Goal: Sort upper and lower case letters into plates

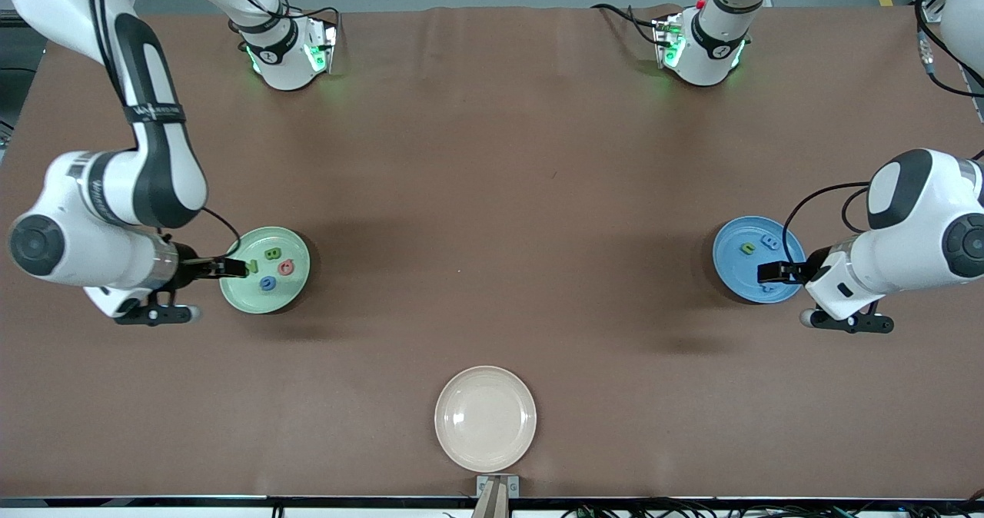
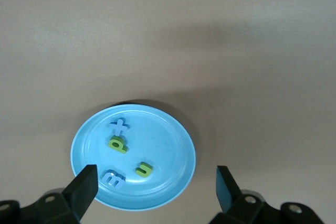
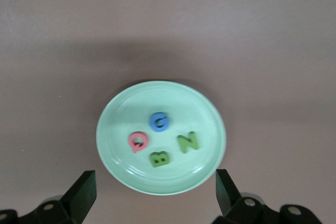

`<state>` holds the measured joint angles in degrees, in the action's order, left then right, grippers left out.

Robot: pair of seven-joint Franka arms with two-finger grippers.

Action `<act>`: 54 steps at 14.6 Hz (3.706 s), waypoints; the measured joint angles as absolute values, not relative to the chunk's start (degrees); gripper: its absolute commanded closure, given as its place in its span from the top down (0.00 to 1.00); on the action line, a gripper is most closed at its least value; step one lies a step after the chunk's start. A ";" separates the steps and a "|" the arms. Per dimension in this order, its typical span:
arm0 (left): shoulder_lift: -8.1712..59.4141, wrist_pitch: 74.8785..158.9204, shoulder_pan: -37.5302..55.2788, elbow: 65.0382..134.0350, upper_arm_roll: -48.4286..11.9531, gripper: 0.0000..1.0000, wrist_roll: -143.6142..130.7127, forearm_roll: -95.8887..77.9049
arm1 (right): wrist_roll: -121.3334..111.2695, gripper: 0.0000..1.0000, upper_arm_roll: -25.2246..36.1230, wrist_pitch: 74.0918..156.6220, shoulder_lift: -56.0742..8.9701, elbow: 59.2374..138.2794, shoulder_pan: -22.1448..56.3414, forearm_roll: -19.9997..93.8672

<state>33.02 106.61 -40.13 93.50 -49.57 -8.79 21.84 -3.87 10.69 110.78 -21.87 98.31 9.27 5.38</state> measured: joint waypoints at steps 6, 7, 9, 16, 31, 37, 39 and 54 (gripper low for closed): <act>20.00 106.58 -15.99 93.22 -20.68 0.99 -2.17 6.77 | -3.92 1.00 13.16 100.97 -19.74 91.26 7.93 4.28; 18.70 106.56 -12.45 93.33 -16.79 0.99 -2.00 5.38 | -4.24 1.00 13.40 98.58 -19.67 88.92 7.20 3.96; 15.95 106.51 -5.44 93.62 -8.99 0.99 -1.88 2.96 | -5.86 1.00 13.48 95.83 -19.55 85.47 5.77 2.11; 7.55 105.60 -1.37 95.67 -4.26 0.99 -1.81 -0.37 | -9.54 1.00 13.53 89.24 -19.51 79.28 2.30 1.09; 3.00 104.44 0.74 96.12 -0.94 0.99 -1.81 -2.87 | -12.88 1.00 13.32 85.36 -19.55 73.44 -0.68 1.44; -1.65 102.65 0.69 96.09 -0.37 0.99 -1.81 -2.87 | -12.88 1.00 12.77 85.30 -19.66 73.41 -0.39 1.54; -2.00 100.94 0.64 96.10 -0.34 0.99 -1.81 -2.87 | -12.88 1.00 12.59 85.21 -19.66 73.41 -0.17 1.64; -2.63 93.07 0.68 94.18 -0.54 1.00 -1.81 -2.87 | -6.43 1.00 7.08 84.11 -17.42 73.94 -0.28 1.77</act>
<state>-2.63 93.07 0.68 94.18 -0.54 -1.81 -2.87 -6.43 7.08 84.11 -17.42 73.94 -0.28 1.77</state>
